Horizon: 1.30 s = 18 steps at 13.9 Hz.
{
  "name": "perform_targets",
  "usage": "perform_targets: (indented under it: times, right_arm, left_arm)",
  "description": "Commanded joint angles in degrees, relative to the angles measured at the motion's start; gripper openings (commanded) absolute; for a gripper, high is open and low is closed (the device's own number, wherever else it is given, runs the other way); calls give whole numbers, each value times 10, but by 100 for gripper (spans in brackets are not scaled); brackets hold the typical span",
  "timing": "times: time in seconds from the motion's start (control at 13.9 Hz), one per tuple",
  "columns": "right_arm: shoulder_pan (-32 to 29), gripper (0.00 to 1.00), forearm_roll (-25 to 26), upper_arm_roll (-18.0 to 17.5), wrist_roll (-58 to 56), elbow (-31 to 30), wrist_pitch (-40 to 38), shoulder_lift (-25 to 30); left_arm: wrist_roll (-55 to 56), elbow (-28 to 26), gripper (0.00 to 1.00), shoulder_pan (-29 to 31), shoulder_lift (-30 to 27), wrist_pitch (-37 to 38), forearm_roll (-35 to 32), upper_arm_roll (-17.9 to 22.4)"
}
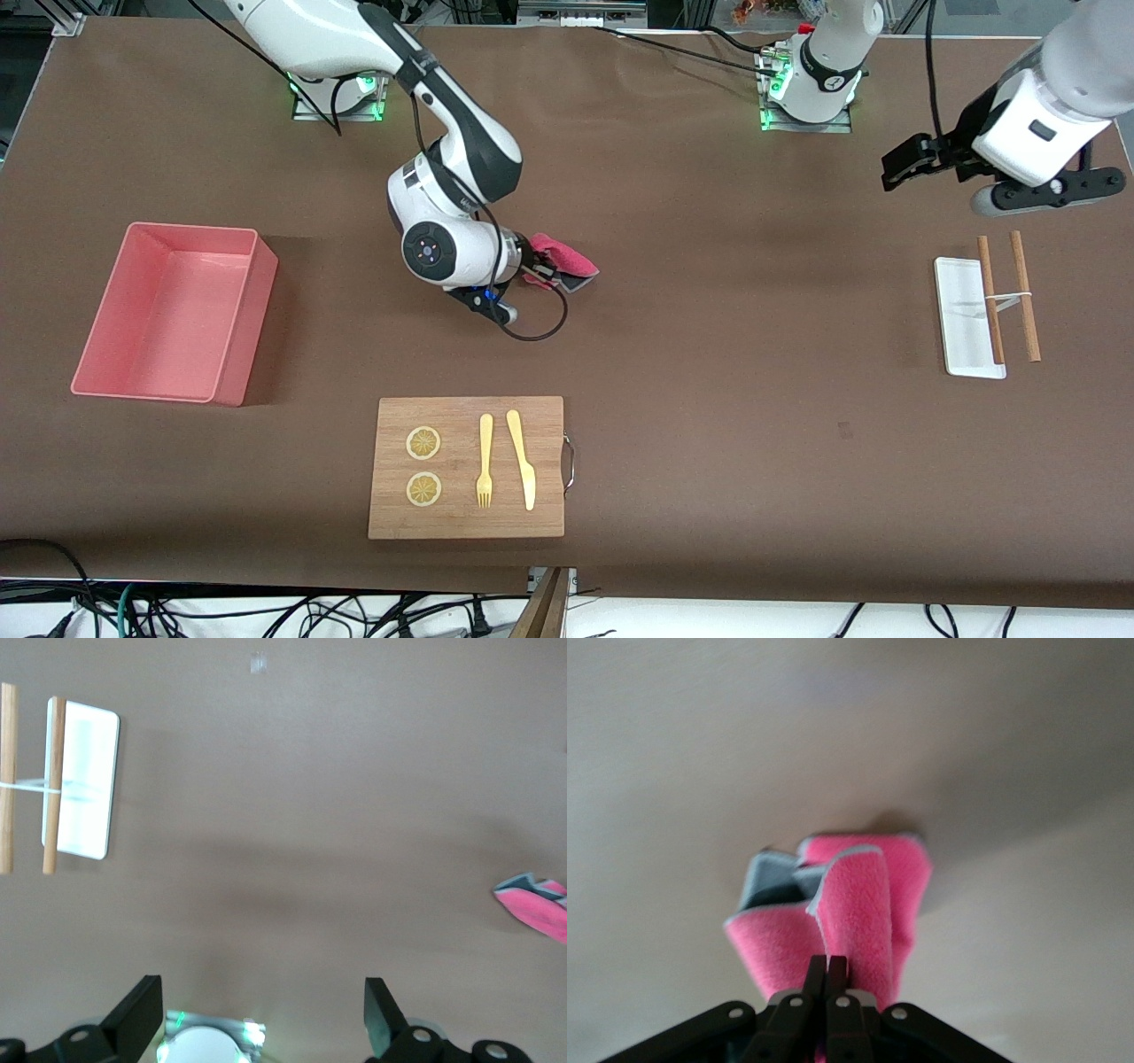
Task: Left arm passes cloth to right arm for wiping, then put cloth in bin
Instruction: 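Lower the cloth with the right gripper onto the table beside the bin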
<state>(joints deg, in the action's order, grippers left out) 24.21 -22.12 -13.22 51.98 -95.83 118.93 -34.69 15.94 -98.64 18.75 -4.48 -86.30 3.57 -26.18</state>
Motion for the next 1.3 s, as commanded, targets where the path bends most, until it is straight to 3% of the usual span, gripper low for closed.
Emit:
perform_targets:
  times: [0.0, 0.36, 0.79, 0.87, 1.01, 1.08, 1.23]
  right_arm:
    - [-28, 0, -1, 21, -79, -27, 0, 17]
    - [-38, 0, 4, 118, -243, -28, -52, 19]
    - [-52, 0, 73, 200, -398, -25, -125, 32]
    - [-54, 0, 79, 210, -423, -25, -126, 32]
    - [-55, 0, 96, 230, -454, -23, -131, 32]
    - [-56, 0, 130, 232, -474, -23, -131, 32]
    - [-61, 0, 163, 232, -478, -22, -127, 31]
  left_arm:
    - [-38, -78, 100, 21, -25, -74, -22, -1]
    - [-38, -2, 100, 19, 41, -72, -46, -4]
    - [-37, 6, 100, -8, 67, -80, -57, -32]
    - [-37, 6, 100, -46, 67, -79, -72, -13]
    - [-40, 6, 100, -147, 60, -79, -95, 86]
    - [-41, 3, 100, -178, 59, -77, -95, 131]
    - [-66, -1, 100, -204, 55, -75, -95, 178]
